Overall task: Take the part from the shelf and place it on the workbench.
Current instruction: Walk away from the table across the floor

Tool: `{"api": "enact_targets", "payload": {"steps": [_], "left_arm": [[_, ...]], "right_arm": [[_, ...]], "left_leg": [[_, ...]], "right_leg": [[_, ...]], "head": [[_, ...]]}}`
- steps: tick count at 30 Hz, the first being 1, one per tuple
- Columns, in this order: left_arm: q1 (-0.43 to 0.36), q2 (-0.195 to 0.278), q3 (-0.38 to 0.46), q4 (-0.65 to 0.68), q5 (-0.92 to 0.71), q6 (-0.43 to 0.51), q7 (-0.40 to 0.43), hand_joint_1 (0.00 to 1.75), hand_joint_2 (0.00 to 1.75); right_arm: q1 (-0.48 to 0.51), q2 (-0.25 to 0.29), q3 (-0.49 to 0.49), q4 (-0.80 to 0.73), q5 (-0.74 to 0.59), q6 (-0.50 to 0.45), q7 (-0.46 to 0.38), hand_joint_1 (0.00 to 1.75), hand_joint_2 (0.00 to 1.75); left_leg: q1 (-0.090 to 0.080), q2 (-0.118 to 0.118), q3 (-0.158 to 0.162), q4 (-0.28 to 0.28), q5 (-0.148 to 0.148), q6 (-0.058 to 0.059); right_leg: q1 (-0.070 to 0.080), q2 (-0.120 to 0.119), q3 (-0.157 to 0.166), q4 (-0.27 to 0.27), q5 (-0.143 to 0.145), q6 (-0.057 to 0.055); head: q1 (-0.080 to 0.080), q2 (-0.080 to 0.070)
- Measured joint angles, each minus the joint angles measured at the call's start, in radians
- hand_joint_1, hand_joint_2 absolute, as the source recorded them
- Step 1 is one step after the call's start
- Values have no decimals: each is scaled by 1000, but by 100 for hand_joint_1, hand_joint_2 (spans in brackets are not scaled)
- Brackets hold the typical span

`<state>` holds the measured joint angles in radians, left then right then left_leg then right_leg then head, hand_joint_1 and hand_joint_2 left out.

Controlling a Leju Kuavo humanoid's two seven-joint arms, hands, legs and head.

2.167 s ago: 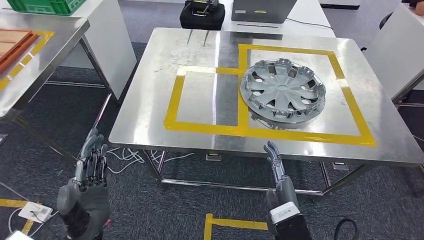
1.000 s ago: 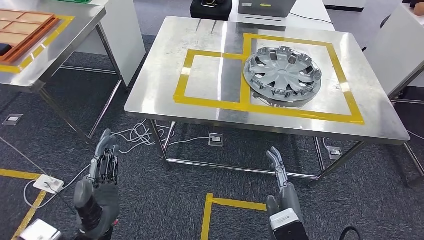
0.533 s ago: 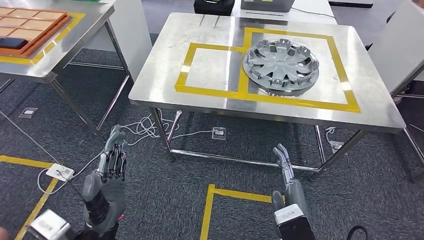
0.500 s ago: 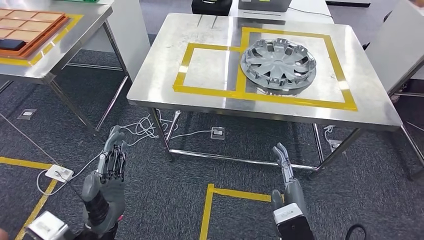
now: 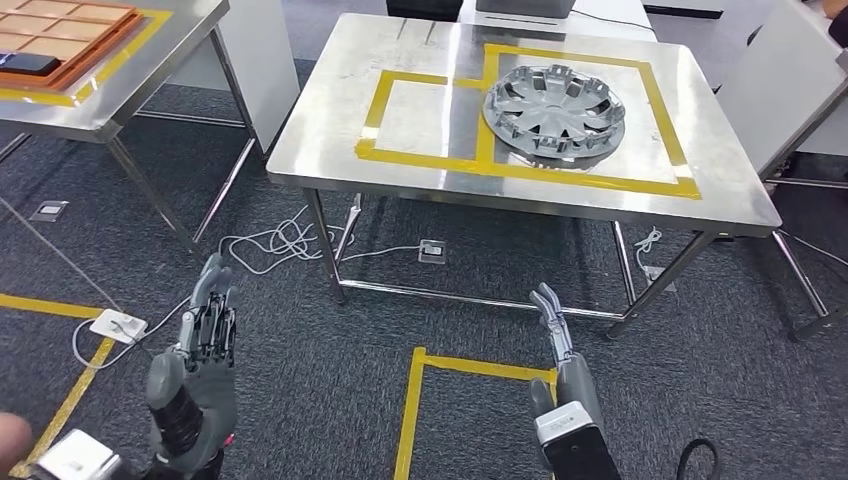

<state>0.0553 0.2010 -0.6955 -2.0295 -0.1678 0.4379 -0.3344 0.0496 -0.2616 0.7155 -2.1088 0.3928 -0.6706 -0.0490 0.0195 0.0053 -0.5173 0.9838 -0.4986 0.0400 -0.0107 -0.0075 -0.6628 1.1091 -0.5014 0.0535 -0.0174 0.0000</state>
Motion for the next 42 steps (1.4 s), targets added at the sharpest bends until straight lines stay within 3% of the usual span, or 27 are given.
{"api": "enact_targets", "payload": {"steps": [1, 2, 3, 4, 6, 8, 10, 12, 14, 16, 17, 18, 19, 21, 22, 23, 25, 27, 28, 30, 32, 33, 34, 35, 37, 39, 42], "left_arm": [[0, 0, 0, 0, 1, 0, 1, 0, 0], [1, 0, 1, -1, 2, -1, 3, 0, 0], [1, 0, 1, -1, 2, -1, 4, 0, 0], [1, 0, 1, -1, 3, -1, 5, 0, 0], [1, 0, 2, -1, 4, -1, 6, 0, 0], [1, 0, 2, -4, 4, -1, 7, 0, 0], [0, 0, 2, -7, 5, -1, 7, 0, 0], [1, 1, 3, -9, 6, -1, 8, 0, 0], [1, 1, 4, -10, 8, -1, 8, 0, 0], [2, 2, 6, -11, 10, 0, 8, 0, 0], [2, 2, 6, -11, 11, 0, 9, 0, 0], [2, 2, 7, -11, 12, 0, 9, 0, 0], [2, 2, 7, -11, 13, 0, 9, 0, 0], [2, 2, 8, -11, 14, 0, 9, 0, 0], [1, 2, 8, -11, 14, 0, 9, 0, 0], [1, 2, 8, -12, 14, 0, 9, 0, 0], [0, 2, 8, -12, 14, 0, 8, 0, 0], [1, 2, 9, -12, 14, 0, 8, 0, 0], [1, 2, 9, -12, 14, 0, 8, 0, 0], [1, 2, 9, -12, 15, 0, 9, 0, 0], [1, 2, 9, -12, 15, 0, 9, 0, 0], [1, 2, 9, -12, 16, -1, 9, 0, 0], [2, 2, 9, -12, 16, -1, 9, 0, 0], [2, 2, 9, -12, 17, -1, 8, 0, 0], [2, 2, 9, -12, 18, 0, 8, 0, 0], [1, 2, 9, -12, 19, 0, 6, 0, 0], [1, 2, 9, -12, 20, -1, 5, 0, 0]], "right_arm": [[0, 0, 0, 0, 1, 0, 2, 0, 0], [0, -1, 1, 0, 2, 0, 4, 0, 0], [0, -1, 1, 0, 3, 0, 6, 0, 0], [0, -1, 1, 0, 4, 0, 6, 0, 0], [0, -1, 1, 0, 5, -1, 8, 0, 0], [-2, -1, 1, -1, 7, -1, 9, 0, 0], [-2, -1, 1, -4, 10, -2, 10, 0, 0], [-3, -1, 2, -5, 12, -2, 12, 0, 0], [-4, -1, 2, -5, 13, -2, 14, 0, 0], [-4, -1, 2, -5, 13, -3, 15, 0, 0], [-3, -1, 2, -5, 13, -3, 15, 0, 0], [-3, -1, 2, -5, 13, -3, 16, 0, 0], [-3, -1, 2, -5, 13, -3, 16, 0, 0], [-3, -1, 2, -5, 13, -3, 17, 0, 0], [-2, -1, 2, -5, 13, -3, 18, 0, 0], [-2, -1, 2, -5, 13, -3, 18, 0, 0], [-3, -1, 2, -6, 14, -4, 18, 0, 0], [-2, -1, 2, -6, 14, -4, 18, 0, 0], [-2, -2, 2, -6, 14, -4, 18, 0, 0], [-2, -3, 3, -6, 14, -5, 19, 0, 0], [-1, -3, 4, -5, 15, -6, 20, 0, 0], [-1, -4, 4, -5, 15, -7, 21, 0, 0], [-1, -4, 5, -5, 15, -7, 22, 0, 0], [-1, -5, 5, -5, 15, -7, 23, 0, 0], [-2, -6, 5, -5, 17, -8, 25, 0, 0], [-3, -6, 6, -6, 19, -9, 26, 0, 0], [-5, -6, 6, -6, 23, -10, 28, 0, 0]], "left_leg": [[-1, 0, -10, 1, 10, 2], [-2, 0, -21, 3, 20, 3], [-3, 0, -35, 7, 31, 2], [-4, 0, -50, 11, 42, 0], [-4, 0, -83, 21, 61, -5], [-4, 0, -104, 27, 78, -14], [-2, 1, -117, 27, 98, -28], [-1, 1, -126, 29, 105, -40], [-1, -1, -149, 74, 52, -49], [0, -2, -183, 186, -43, -54], [0, -3, -194, 247, -73, -56], [0, -3, -197, 290, -77, -57], [0, -3, -186, 306, -59, -57], [0, -3, -115, 246, -2, -51], [-1, -2, -60, 178, 4, -46], [-3, -3, -9, 107, -7, -42], [-9, -4, 41, 19, -39, -32], [-10, -3, 31, 4, -32, -17], [-9, -3, 25, 2, -22, -9], [-5, 1, 5, -2, -1, 4], [-5, 2, -17, -1, 21, 9], [-5, 2, -30, 1, 32, 8], [-5, 2, -44, 4, 44, 6], [-5, 2, -59, 8, 55, 4], [-5, 1, -89, 17, 73, -3], [-6, 2, -109, 21, 91, -14], [-3, 4, -123, 20, 116, -34]], "right_leg": [[-1, 0, -10, 62, -47, 3], [-3, 0, -15, 117, -72, 6], [-3, 0, -10, 151, -72, 7], [-3, 0, 7, 155, -51, 7], [-2, 1, 79, 68, 1, 1], [3, 3, 159, -54, -1, -11], [10, 4, 189, -109, -19, -21], [10, 2, 177, -122, -11, -33], [6, -2, 159, -129, 8, -50], [6, -4, 137, -129, 28, -60], [7, -4, 125, -128, 39, -61], [7, -4, 110, -127, 51, -61], [8, -4, 96, -125, 63, -60], [8, -4, 64, -120, 87, -55], [9, -3, 51, -117, 96, -51], [10, -3, 41, -113, 105, -47], [10, -4, 30, -109, 123, -35], [7, -3, 24, -111, 135, -22], [5, -1, 18, -103, 122, -15], [1, 2, -5, -34, 39, -4], [-3, 2, -25, 89, -56, 5], [-4, 2, -25, 139, -72, 8], [-5, 2, -15, 163, -63, 10], [-5, 2, 8, 154, -37, 9], [-4, 3, 90, 48, 6, 3], [1, 4, 166, -70, 0, -8], [7, 2, 172, -121, -9, -26]], "head": [[8, 0], [14, 0], [19, 0], [23, 0], [32, 0], [36, 0], [38, 0], [39, 0], [31, 0], [20, 0], [15, 0], [11, 0], [8, 0], [-1, 0], [-5, 0], [-7, 0], [-8, 0], [-7, 0], [-6, 0], [4, 0], [18, 0], [23, 0], [28, 0], [32, 0], [40, 0], [43, 0], [45, 0]]}}
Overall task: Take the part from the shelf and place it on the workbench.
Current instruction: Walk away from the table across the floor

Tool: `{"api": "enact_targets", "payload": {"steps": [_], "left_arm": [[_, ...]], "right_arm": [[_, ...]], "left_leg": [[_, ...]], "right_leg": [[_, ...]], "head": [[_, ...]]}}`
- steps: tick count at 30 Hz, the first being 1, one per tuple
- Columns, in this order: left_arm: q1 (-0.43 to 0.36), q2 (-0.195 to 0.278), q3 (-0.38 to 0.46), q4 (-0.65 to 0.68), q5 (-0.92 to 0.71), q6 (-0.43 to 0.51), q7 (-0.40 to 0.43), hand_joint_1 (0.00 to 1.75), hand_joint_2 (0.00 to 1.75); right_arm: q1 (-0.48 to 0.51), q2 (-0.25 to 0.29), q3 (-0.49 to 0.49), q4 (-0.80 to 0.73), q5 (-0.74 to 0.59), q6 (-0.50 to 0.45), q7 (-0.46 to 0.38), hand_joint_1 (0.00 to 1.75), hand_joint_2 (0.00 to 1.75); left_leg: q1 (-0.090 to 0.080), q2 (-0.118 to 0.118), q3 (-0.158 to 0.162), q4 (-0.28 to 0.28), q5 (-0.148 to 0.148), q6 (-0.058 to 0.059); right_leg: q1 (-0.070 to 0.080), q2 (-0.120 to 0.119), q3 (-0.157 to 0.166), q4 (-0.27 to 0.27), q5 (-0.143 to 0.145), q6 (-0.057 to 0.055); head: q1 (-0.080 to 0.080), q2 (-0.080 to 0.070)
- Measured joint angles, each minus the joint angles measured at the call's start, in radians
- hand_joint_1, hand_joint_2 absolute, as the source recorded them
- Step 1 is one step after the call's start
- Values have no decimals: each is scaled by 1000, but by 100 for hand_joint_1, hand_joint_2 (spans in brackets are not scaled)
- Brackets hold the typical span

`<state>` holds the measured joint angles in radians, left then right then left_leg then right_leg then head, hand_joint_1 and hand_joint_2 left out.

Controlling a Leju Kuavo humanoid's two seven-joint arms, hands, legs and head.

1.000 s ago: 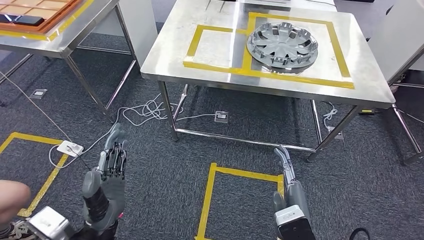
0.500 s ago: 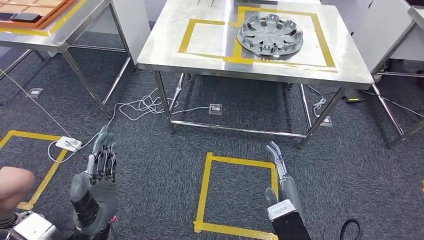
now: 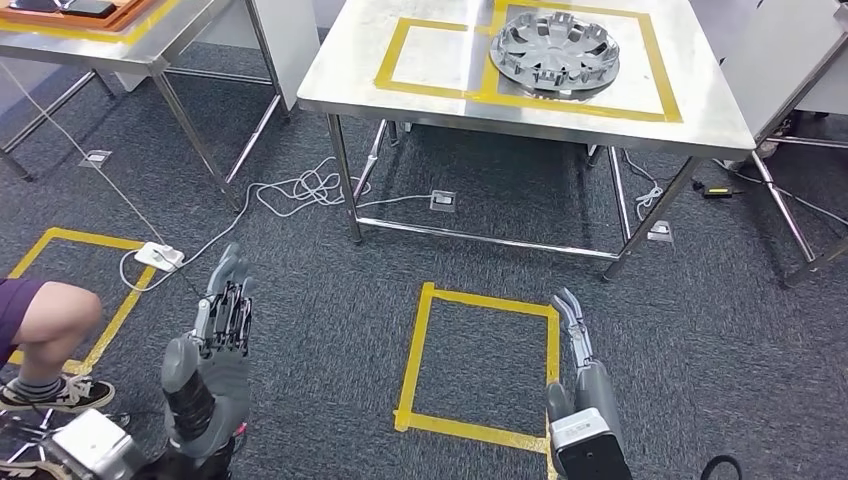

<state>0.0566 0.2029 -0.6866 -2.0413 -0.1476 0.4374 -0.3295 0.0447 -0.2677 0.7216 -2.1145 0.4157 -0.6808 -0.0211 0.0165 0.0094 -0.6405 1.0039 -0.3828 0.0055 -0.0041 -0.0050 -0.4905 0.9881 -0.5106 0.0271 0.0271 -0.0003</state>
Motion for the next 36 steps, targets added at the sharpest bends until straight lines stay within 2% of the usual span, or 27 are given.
{"api": "enact_targets", "payload": {"steps": [1, 2, 3, 5, 6, 7, 8, 10, 12, 13, 14, 16, 17, 18, 20, 21, 22, 23, 24, 25, 27, 29, 31, 32, 33, 35, 36], "left_arm": [[0, 0, 0, 0, 1, 0, 0, 0, 0], [0, 1, 1, 0, 2, 0, -1, 0, 0], [1, 1, 1, 0, 4, 0, -2, 0, 0], [1, 1, 1, 0, 9, 0, -4, 0, 0], [1, 1, 2, 0, 11, -1, -5, 0, 0], [2, 1, 2, 0, 13, -1, -6, 0, 0], [2, 1, 2, 1, 14, -1, -6, 0, 0], [1, 1, 2, 1, 14, -1, -6, 0, 0], [0, 1, 2, 0, 14, -1, -8, 0, 0], [0, 1, 2, 0, 14, -1, -8, 0, 0], [0, 1, 3, 0, 15, -1, -9, 0, 0], [1, 1, 3, 0, 16, -1, -10, 0, 0], [1, 1, 3, 0, 17, -1, -11, 0, 0], [1, 1, 3, 0, 17, -2, -11, 0, 0], [1, 1, 3, 1, 20, -2, -12, 0, 0], [2, 1, 3, 1, 22, -2, -13, 0, 0], [2, 1, 3, 1, 24, -2, -14, 0, 0], [2, 1, 3, 1, 26, -2, -14, 0, 0], [2, 1, 3, 1, 27, -2, -15, 0, 0], [2, 1, 3, 1, 28, -2, -16, 0, 0], [2, 1, 3, 1, 29, -2, -17, 0, 0], [1, 1, 4, 0, 29, -2, -17, 0, 0], [2, 1, 4, 1, 29, -2, -17, 0, 0], [2, 2, 5, 1, 29, -2, -17, 0, 0], [3, 3, 6, 1, 29, -2, -17, 0, 0], [4, 4, 8, 1, 29, -3, -17, 0, 0], [5, 4, 8, 1, 29, -3, -17, 0, 0]], "right_arm": [[0, 0, 0, 0, 1, 0, 1, 0, 0], [-1, 0, 0, 0, 2, 0, 2, 0, 0], [-1, 0, 0, 0, 3, 0, 3, 0, 0], [-1, 0, 1, 0, 6, 0, 6, 0, 0], [-1, 0, 1, 0, 8, 0, 8, 0, 0], [-1, 0, 1, 0, 9, 0, 10, 0, 0], [-1, 0, 1, 0, 10, 0, 11, 0, 0], [-1, 0, 1, 0, 11, 0, 12, 0, 0], [-1, 0, 1, 0, 13, 0, 13, 0, 0], [-1, 0, 1, 0, 15, 0, 14, 0, 0], [-2, 0, 1, 0, 16, 0, 15, 0, 0], [-1, -1, 2, 0, 19, 0, 17, 0, 0], [-1, -1, 2, 0, 20, 0, 18, 0, 0], [-1, -2, 3, 0, 20, 0, 19, 0, 0], [0, -3, 5, 0, 21, 0, 20, 0, 0], [0, -3, 6, 0, 22, 0, 21, 0, 0], [0, -4, 7, 0, 22, 0, 21, 0, 0], [0, -4, 8, 0, 22, 0, 22, 0, 0], [0, -4, 8, 0, 23, 0, 22, 0, 0], [-1, -4, 9, 0, 23, 0, 23, 0, 0], [-3, -4, 10, 0, 25, 0, 23, 0, 0], [-4, -4, 10, -1, 26, 0, 23, 0, 0], [-4, -4, 11, -1, 26, 0, 23, 0, 0], [-4, -4, 11, -1, 26, 0, 23, 0, 0], [-4, -4, 11, 0, 26, 0, 23, 0, 0], [-4, -4, 12, 0, 26, 0, 23, 0, 0], [-3, -4, 12, 0, 26, 0, 23, 0, 0]], "left_leg": [[1, -1, -7, 6, -8, -6], [1, -2, -16, 25, -33, -10], [1, -3, -31, 64, -75, -14], [1, -5, -63, 187, -166, -19], [1, -5, -72, 244, -187, -21], [1, -6, -70, 278, -185, -22], [1, -6, -51, 279, -162, -21], [1, -6, 36, 186, -117, -15], [-2, -6, 134, 53, -129, -7], [-4, -7, 157, 11, -145, -2], [-7, -8, 163, -9, -152, 5], [-6, -7, 146, -16, -142, 22], [-4, -6, 139, -18, -133, 30], [-2, -5, 131, -20, -123, 36], [-3, -4, 112, -19, -103, 43], [-3, -3, 101, -17, -92, 44], [-4, -3, 88, -15, -81, 43], [-4, -4, 74, -11, -70, 41], [-4, -4, 57, -7, -60, 40], [-4, -4, 43, -4, -50, 37], [-5, -4, 23, 0, -33, 29], [-2, -2, 10, 0, -14, 16], [0, -2, 2, 1, -3, 3], [0, -4, -6, 12, -17, -2], [0, -5, -18, 41, -50, -6], [1, -8, -49, 150, -148, -12], [2, -8, -60, 211, -184, -14]], "right_leg": [[-1, -2, -4, -7, 7, -8], [-4, -4, -11, -12, 16, -17], [-6, -6, -15, -15, 27, -24], [-4, -7, -37, -13, 48, -32], [-3, -7, -49, -12, 59, -33], [-3, -8, -65, -10, 71, -32], [-2, -8, -79, -8, 82, -31], [-2, -7, -108, -1, 103, -25], [0, -6, -129, 8, 119, -16], [1, -6, -136, 11, 127, -10], [1, -6, -140, 11, 135, -3], [-2, -5, -149, 15, 139, 9], [-4, -4, -158, 30, 118, 15], [-5, -2, -170, 65, 78, 20], [-8, -1, -194, 181, -23, 27], [-9, -1, -200, 240, -54, 29], [-9, -1, -196, 278, -60, 30], [-9, -1, -181, 287, -44, 29], [-8, -1, -150, 259, -15, 26], [-7, 0, -107, 202, 7, 21], [-1, 0, -18, 70, 11, 7], [6, 0, 11, 5, -8, -2], [7, -3, -3, -11, 0, -10], [5, -5, -8, -17, 9, -16], [2, -8, -13, -23, 20, -24], [0, -9, -30, -27, 41, -33], [0, -10, -40, -26, 51, -34]], "head": [[-1, 0], [-5, 0], [-12, 0], [-24, 0], [-29, 0], [-33, 0], [-36, 0], [-45, 0], [-51, 0], [-52, 0], [-51, 0], [-49, 0], [-46, 0], [-41, 0], [-27, 0], [-22, 0], [-18, 0], [-13, 0], [-10, 0], [-6, 0], [-2, 0], [0, 0], [2, 0], [1, 0], [-4, 0], [-17, 0], [-24, 0]]}}
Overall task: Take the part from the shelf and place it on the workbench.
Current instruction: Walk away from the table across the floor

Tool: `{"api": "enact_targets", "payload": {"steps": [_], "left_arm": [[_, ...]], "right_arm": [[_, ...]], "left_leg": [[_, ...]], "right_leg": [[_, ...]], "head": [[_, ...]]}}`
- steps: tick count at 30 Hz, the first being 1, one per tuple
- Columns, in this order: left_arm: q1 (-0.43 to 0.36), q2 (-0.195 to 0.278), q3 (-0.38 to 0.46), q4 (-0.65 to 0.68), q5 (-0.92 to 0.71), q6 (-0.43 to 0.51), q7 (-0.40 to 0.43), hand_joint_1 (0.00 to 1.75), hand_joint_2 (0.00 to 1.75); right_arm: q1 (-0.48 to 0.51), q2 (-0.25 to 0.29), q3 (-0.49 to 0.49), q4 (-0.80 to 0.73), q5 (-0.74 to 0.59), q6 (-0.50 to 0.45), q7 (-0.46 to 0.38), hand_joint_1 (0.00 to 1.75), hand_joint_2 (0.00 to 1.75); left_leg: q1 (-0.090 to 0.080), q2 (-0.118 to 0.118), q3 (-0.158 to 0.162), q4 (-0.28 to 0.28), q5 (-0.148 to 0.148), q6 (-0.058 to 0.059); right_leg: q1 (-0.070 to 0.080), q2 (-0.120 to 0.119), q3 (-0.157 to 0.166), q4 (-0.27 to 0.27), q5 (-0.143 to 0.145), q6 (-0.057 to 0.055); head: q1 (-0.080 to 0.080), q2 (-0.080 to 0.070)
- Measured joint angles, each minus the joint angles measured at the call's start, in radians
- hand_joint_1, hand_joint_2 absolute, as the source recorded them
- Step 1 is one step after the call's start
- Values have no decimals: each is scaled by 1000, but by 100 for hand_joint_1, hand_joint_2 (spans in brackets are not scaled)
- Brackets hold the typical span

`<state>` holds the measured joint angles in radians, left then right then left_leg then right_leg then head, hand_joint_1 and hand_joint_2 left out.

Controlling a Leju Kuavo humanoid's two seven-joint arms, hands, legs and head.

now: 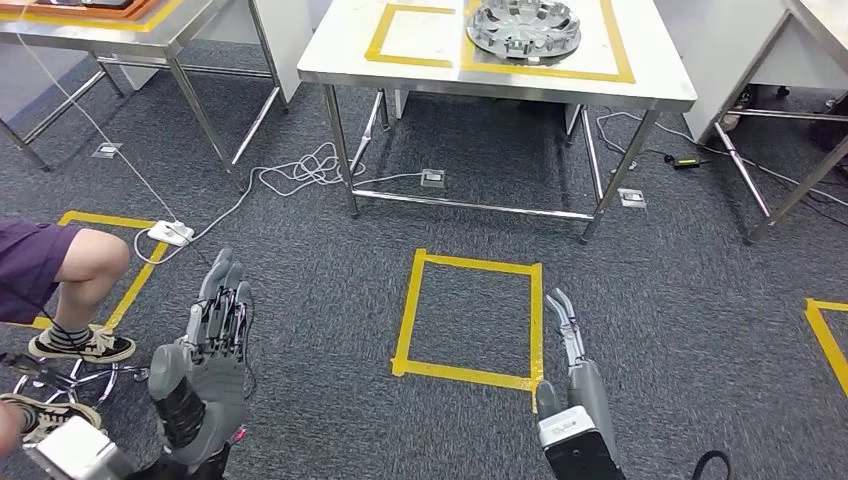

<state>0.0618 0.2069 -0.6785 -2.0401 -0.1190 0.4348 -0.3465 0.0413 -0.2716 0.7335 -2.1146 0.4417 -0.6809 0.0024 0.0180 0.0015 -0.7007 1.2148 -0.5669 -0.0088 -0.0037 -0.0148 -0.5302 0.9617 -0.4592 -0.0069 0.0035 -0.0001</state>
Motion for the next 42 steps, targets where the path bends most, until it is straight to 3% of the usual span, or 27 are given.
{"api": "enact_targets", "payload": {"steps": [1, 3, 4, 5, 6, 8, 10, 11, 13, 15, 17, 18, 19, 21, 23, 24, 27, 28, 30, 32, 33, 34, 36, 38, 39, 42], "left_arm": [[1, 1, 0, 0, 0, 0, 0, 0, 0], [2, 2, 0, 1, 0, 0, 0, 0, 0], [2, 2, 0, 1, 1, 0, 0, 0, 0], [1, 2, 1, 2, 1, 0, 0, 0, 0], [0, 2, 1, 1, 1, 0, 0, 0, 0], [-1, 2, 1, 1, 2, 0, -1, 0, 0], [1, 3, 2, 0, 2, 0, -1, 0, 0], [1, 3, 2, 0, 2, 0, -1, 0, 0], [2, 4, 2, 0, 2, 0, -1, 0, 0], [2, 4, 2, 0, 3, -1, -1, 0, 0], [3, 4, 2, 1, 4, -2, -2, 0, 0], [3, 4, 2, 1, 5, -3, -2, 0, 0], [3, 4, 2, 1, 6, -3, -2, 0, 0], [4, 4, 2, 2, 6, -4, -4, 0, 0], [4, 4, 2, 1, 6, -5, -6, 0, 0], [3, 3, 2, 1, 6, -6, -7, 0, 0], [4, 4, 2, 2, 6, -7, -8, 0, 0], [4, 4, 3, 2, 7, -7, -8, 0, 0], [5, 4, 5, 2, 9, -8, -9, 0, 0], [8, 4, 6, 3, 13, -10, -9, 0, 0], [9, 4, 7, 4, 15, -10, -10, 0, 0], [9, 4, 8, 5, 16, -10, -10, 0, 0], [9, 4, 9, 7, 18, -10, -10, 0, 0], [9, 4, 10, 7, 18, -10, -10, 0, 0], [9, 4, 10, 7, 19, -10, -10, 0, 0], [11, 4, 10, 8, 20, -10, -12, 0, 0]], "right_arm": [[0, 0, 0, 0, 0, 0, 0, 0, 0], [0, 0, 1, 0, 0, 0, 0, 0, 0], [0, 0, 2, 0, 0, 0, 0, 0, 0], [1, 0, 2, 0, 0, 0, 0, 0, 0], [0, 0, 3, 0, 1, 0, 1, 0, 0], [-1, 0, 3, 0, 2, 0, 1, 0, 0], [-1, 0, 3, 0, 3, 0, 2, 0, 0], [-1, 0, 3, 0, 3, 0, 3, 0, 0], [-1, -1, 4, 0, 3, 0, 5, 0, 0], [0, -1, 5, 0, 4, 0, 7, 0, 0], [0, -1, 6, 0, 5, 0, 8, 0, 0], [0, -1, 6, 0, 6, 0, 9, 0, 0], [0, -1, 7, 0, 7, 0, 10, 0, 0], [-1, -1, 8, 0, 10, 1, 11, 0, 0], [-4, -1, 8, 0, 14, 1, 13, 0, 0], [-5, -1, 8, 0, 16, 1, 13, 0, 0], [-6, -1, 8, -1, 18, 1, 13, 0, 0], [-6, -1, 9, -1, 19, 1, 14, 0, 0], [-6, -1, 9, 0, 20, 3, 14, 0, 0], [-5, -1, 10, 0, 21, 6, 15, 0, 87], [-5, -1, 10, 0, 22, 8, 16, 0, 131], [-4, -1, 11, 0, 22, 9, 16, 0, 175], [-4, -1, 12, 0, 24, 10, 17, 0, 175], [-5, -1, 13, 0, 26, 10, 18, 0, 175], [-5, -1, 13, 0, 28, 10, 18, 0, 175], [-6, -1, 13, 0, 32, 10, 19, 0, 175]], "left_leg": [[0, 0, -1, 44, -12, -2], [1, 0, 38, 47, 27, -3], [2, 1, 80, 4, 55, -2], [2, 1, 130, -61, 63, 0], [2, 0, 178, -125, 58, 3], [-2, -2, 223, -207, 29, 11], [-4, -2, 213, -222, 29, 27], [-3, -1, 206, -223, 36, 36], [-1, 2, 189, -225, 54, 51], [-3, 3, 171, -225, 70, 57], [-5, 4, 151, -222, 90, 57], [-6, 4, 137, -219, 101, 57], [-8, 3, 122, -216, 113, 56], [-10, 3, 92, -211, 133, 53], [-11, 4, 75, -209, 151, 45], [-9, 6, 70, -210, 159, 39], [-4, 10, 62, -210, 170, 19], [-4, 9, 55, -195, 152, 13], [-2, 5, 25, -108, 75, 5], [1, 4, -6, 15, 9, -4], [3, 4, -8, 50, 4, -8], [4, 4, 7, 49, 19, -10], [9, 6, 88, -58, 64, -12], [7, 7, 169, -174, 76, -10], [6, 6, 184, -202, 69, -6], [6, 1, 181, -216, 64, 15]], "right_leg": [[0, 0, -12, 2, 12, 1], [0, 0, -42, 9, 36, 5], [0, 0, -59, 14, 46, 8], [1, 1, -74, 21, 55, 12], [2, 1, -86, 28, 62, 17], [3, 1, -101, 36, 79, 29], [1, 1, -112, 37, 91, 41], [-1, 2, -120, 44, 80, 47], [-4, 5, -143, 101, 9, 57], [-6, 5, -163, 195, -78, 61], [-6, 6, -168, 286, -117, 62], [-6, 6, -160, 314, -112, 61], [-6, 7, -138, 311, -88, 58], [-2, 7, -56, 213, -40, 43], [6, 7, 33, 78, -51, 25], [10, 7, 54, 36, -67, 19], [12, 5, 57, -3, -62, 11], [9, 4, 55, -10, -53, 7], [5, 2, 46, -16, -36, 1], [5, 1, 30, -15, -24, 0], [5, 0, 23, -13, -18, 1], [4, -1, 19, -11, -13, 4], [2, -1, 11, -1, -5, 11], [3, -1, -4, 13, -1, 22], [4, -1, -12, 19, 2, 27], [3, -1, -30, 34, 5, 44]], "head": [[-4, 0], [-12, 0], [-16, 0], [-20, 0], [-23, 0], [-24, 0], [-22, 0], [-20, 0], [-11, 0], [1, 0], [8, 0], [12, 0], [16, 0], [23, 0], [25, 0], [25, 0], [29, 0], [26, 0], [14, 0], [2, 0], [-1, 0], [-5, 0], [-12, 0], [-19, 0], [-22, 0], [-20, 0]]}}
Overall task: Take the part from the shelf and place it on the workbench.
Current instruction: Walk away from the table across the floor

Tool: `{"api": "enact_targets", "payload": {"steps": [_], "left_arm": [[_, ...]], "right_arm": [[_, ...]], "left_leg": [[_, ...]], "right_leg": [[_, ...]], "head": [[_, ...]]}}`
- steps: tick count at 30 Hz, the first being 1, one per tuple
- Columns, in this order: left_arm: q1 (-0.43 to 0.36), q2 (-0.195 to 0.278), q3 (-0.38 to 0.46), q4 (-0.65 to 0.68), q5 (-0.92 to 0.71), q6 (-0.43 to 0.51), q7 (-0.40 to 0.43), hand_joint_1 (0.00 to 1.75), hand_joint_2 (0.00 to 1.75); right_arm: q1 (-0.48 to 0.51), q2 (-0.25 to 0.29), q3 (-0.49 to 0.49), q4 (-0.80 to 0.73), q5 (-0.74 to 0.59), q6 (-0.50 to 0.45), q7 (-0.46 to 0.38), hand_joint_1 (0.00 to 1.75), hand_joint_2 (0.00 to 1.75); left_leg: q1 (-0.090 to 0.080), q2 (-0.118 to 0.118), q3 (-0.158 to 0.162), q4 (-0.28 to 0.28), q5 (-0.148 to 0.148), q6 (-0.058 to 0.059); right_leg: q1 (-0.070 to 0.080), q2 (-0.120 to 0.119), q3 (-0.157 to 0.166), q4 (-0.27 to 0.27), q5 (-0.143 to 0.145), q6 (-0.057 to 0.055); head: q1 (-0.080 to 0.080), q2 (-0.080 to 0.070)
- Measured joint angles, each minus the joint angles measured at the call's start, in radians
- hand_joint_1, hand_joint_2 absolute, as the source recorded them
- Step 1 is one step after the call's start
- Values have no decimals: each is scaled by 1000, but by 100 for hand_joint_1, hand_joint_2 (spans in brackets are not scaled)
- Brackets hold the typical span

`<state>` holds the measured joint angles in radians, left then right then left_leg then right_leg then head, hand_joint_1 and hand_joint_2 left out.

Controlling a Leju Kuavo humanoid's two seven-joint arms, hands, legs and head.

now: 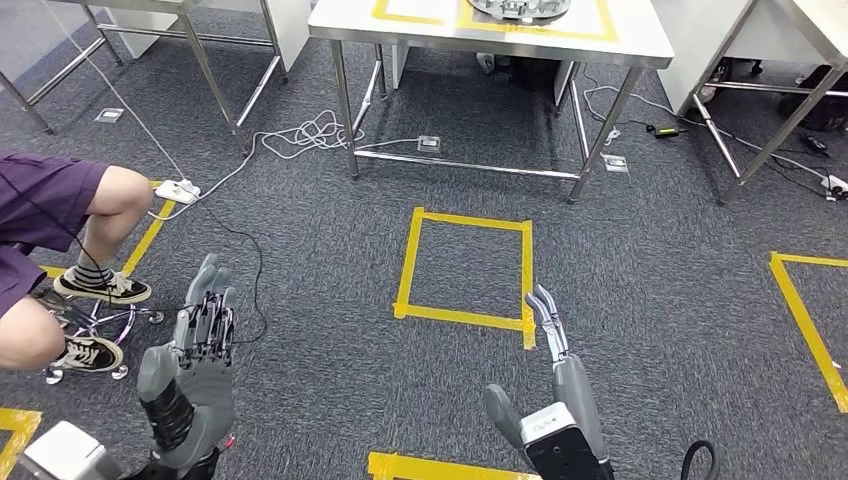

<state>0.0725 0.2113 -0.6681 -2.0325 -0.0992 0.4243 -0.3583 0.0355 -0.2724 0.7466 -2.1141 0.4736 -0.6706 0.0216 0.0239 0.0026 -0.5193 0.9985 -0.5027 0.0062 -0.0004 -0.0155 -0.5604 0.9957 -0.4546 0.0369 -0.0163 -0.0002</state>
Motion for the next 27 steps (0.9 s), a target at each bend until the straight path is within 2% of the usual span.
{"api": "enact_targets", "payload": {"steps": [2, 4, 5, 6, 7, 8, 10, 11, 12, 15, 17, 18, 20, 21, 22, 23, 25, 26, 27], "left_arm": [[1, 0, 0, 0, 0, -2, -2, 0, 0], [1, 0, 0, 0, 1, -3, -4, 0, 0], [2, 0, 0, 1, 2, -4, -4, 0, 0], [2, 0, 0, 1, 2, -5, -5, 0, 0], [3, 0, 0, 2, 3, -5, -5, 0, 0], [3, 0, 0, 2, 3, -5, -6, 0, 0], [3, 0, 1, 3, 4, -5, -9, 0, 0], [2, 0, 1, 2, 4, -5, -10, 0, 0], [2, 0, 1, 2, 4, -5, -12, 0, 0], [3, 0, 2, 2, 6, -5, -13, 0, 0], [2, 1, 4, 2, 7, -5, -13, 0, 0], [2, 1, 6, 2, 7, -5, -13, 0, 0], [3, 1, 7, 3, 8, -5, -13, 0, 0], [4, 1, 7, 3, 8, -5, -13, 0, 0], [4, 1, 8, 4, 9, -5, -13, 0, 0], [4, 1, 8, 5, 9, -5, -13, 0, 0], [4, 1, 9, 6, 10, -5, -13, 0, 0], [3, 1, 9, 5, 10, -5, -13, 0, 0], [3, 1, 10, 5, 10, -6, -13, 0, 0]], "right_arm": [[0, 0, 0, 0, 3, 0, 0, 0, 175], [0, 0, 1, 0, 5, 0, 1, 0, 175], [1, 0, 1, 0, 5, 0, 1, 0, 175], [1, 0, 2, 0, 6, 0, 2, 0, 175], [1, 0, 2, 0, 6, 0, 3, 0, 175], [1, 0, 3, 0, 7, 0, 4, 0, 175], [1, 0, 4, 0, 9, 0, 6, 0, 175], [0, 0, 5, 0, 11, 0, 6, 0, 175], [0, 0, 5, 0, 13, 0, 7, 0, 175], [0, 0, 6, 0, 18, 0, 9, 0, 175], [-1, 0, 6, 0, 21, 0, 10, 0, 175], [-1, 0, 7, 0, 22, 0, 10, 0, 175], [-1, 0, 8, 0, 22, 0, 10, 0, 175], [-1, 0, 8, 0, 22, 0, 11, 0, 175], [0, 0, 9, 0, 22, 0, 11, 0, 175], [0, 0, 10, 0, 22, 0, 11, 0, 175], [0, 0, 10, 0, 22, 0, 11, 0, 175], [0, 0, 11, 0, 22, 0, 11, 0, 175], [0, 0, 11, 0, 23, 0, 11, 0, 175]], "left_leg": [[2, -2, -4, -2, 7, 14], [0, -3, -12, -2, 13, 25], [-1, -3, -17, -1, 15, 28], [-3, -4, -21, 0, 17, 30], [-5, -5, -23, 1, 18, 31], [-7, -6, -24, 2, 19, 30], [-9, -9, -25, 2, 22, 27], [-10, -10, -27, 2, 25, 23], [-10, -11, -32, 3, 28, 18], [-8, -11, -46, 2, 37, -1], [-8, -9, -66, 35, 14, -9], [-7, -8, -89, 81, -12, -13], [-7, -7, -150, 211, -69, -19], [-7, -7, -172, 258, -82, -21], [-7, -7, -179, 273, -79, -21], [-7, -6, -163, 247, -58, -19], [-8, 0, -90, 118, -4, -11], [-10, 5, -57, 56, 11, -5], [-12, 8, -37, 17, 17, 1]], "right_leg": [[-3, 3, -30, 54, -35, 10], [-5, 5, -88, 183, -98, 17], [-5, 5, -115, 246, -120, 18], [-6, 6, -131, 284, -128, 18], [-6, 6, -127, 282, -115, 17], [-5, 6, -104, 241, -88, 13], [-3, 12, -32, 103, -32, 0], [0, 15, -1, 46, -19, -6], [3, 18, 16, 14, -16, -12], [6, 17, 20, -8, -11, -25], [1, 13, 22, -20, -2, -36], [-1, 10, 22, -23, 1, -40], [0, 7, 15, -22, 3, -44], [1, 6, 12, -20, 4, -45], [2, 5, 10, -19, 5, -45], [3, 3, 8, -17, 5, -45], [5, 2, 8, -13, 6, -42], [7, 1, 7, -10, 5, -39], [9, 0, 5, -7, 5, -34]], "head": [[9, 0], [22, 0], [27, 0], [31, 0], [34, 0], [36, 0], [39, 0], [39, 0], [39, 0], [39, 0], [33, 0], [26, 0], [15, 0], [11, 0], [8, 0], [4, 0], [-4, 0], [-8, 0], [-10, 0]]}}
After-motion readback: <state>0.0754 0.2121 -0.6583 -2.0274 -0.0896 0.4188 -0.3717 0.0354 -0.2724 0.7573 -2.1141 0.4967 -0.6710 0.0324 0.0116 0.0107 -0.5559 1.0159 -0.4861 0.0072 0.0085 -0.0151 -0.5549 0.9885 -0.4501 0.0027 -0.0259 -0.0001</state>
